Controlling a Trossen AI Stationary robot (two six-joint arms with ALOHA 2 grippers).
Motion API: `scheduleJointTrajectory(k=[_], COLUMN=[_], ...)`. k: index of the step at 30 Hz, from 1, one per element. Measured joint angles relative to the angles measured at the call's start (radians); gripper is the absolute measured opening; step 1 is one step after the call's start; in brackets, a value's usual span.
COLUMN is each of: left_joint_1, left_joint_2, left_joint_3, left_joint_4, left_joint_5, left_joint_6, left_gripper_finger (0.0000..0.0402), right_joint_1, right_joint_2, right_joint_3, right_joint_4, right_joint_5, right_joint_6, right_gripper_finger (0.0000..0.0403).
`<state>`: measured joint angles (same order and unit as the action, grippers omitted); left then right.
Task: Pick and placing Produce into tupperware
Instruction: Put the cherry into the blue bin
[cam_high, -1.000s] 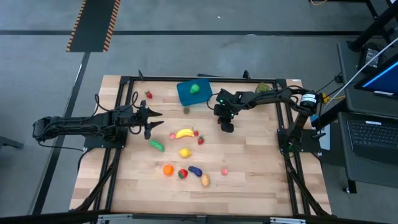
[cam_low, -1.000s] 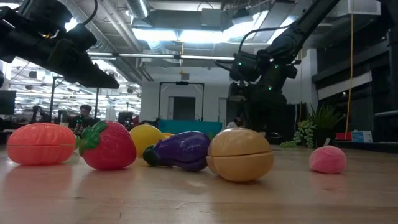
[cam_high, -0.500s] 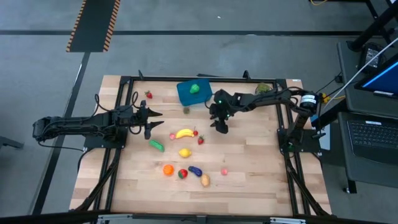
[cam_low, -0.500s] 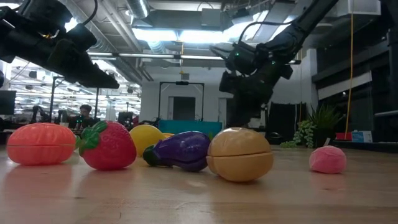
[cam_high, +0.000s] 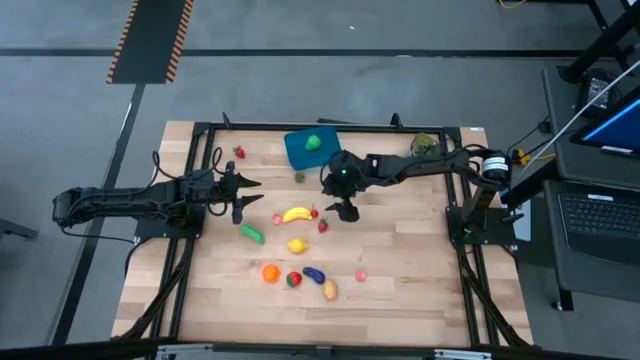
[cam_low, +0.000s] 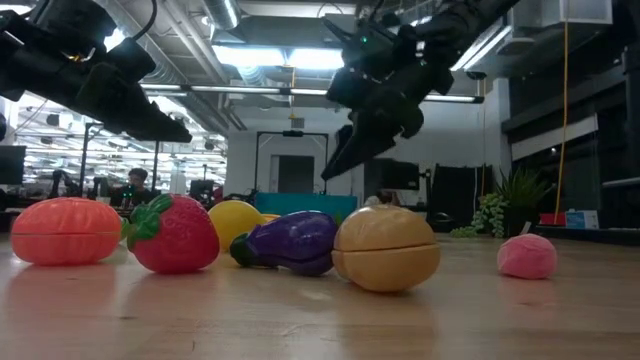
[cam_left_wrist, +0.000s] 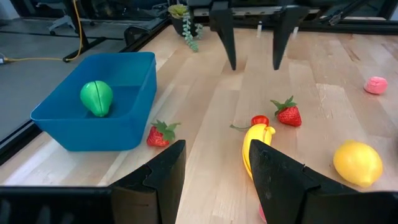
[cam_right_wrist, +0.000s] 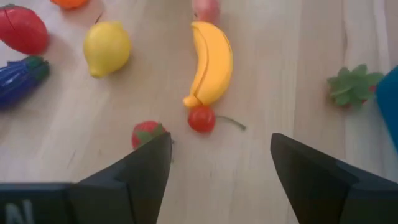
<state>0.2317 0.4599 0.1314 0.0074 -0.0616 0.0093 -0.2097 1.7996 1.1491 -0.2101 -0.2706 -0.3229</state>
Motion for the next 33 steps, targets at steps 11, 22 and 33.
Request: scheduleJointTrajectory(k=[11,22,33], left_joint_1=[0.000,0.000,0.000], left_joint_2=[0.000,0.000,0.000], left_joint_3=[0.000,0.000,0.000], left_joint_4=[-0.001,-0.026,-0.032], left_joint_5=[0.000,0.000,-0.008], left_joint_6=[-0.003,-0.007,-0.003], left_gripper_finger=[0.0170,0.0170,0.0170], right_joint_1=[0.005,0.009,0.062], right_joint_2=[0.062,0.267,0.303], right_joint_3=[0.043,0.332,0.349], right_joint_4=[0.033,-0.276,-0.289], right_joint_5=[0.015,0.005,-0.045], right_joint_6=[0.000,-0.021,-0.011], right_gripper_finger=[0.0274,0.0267,0.0240])
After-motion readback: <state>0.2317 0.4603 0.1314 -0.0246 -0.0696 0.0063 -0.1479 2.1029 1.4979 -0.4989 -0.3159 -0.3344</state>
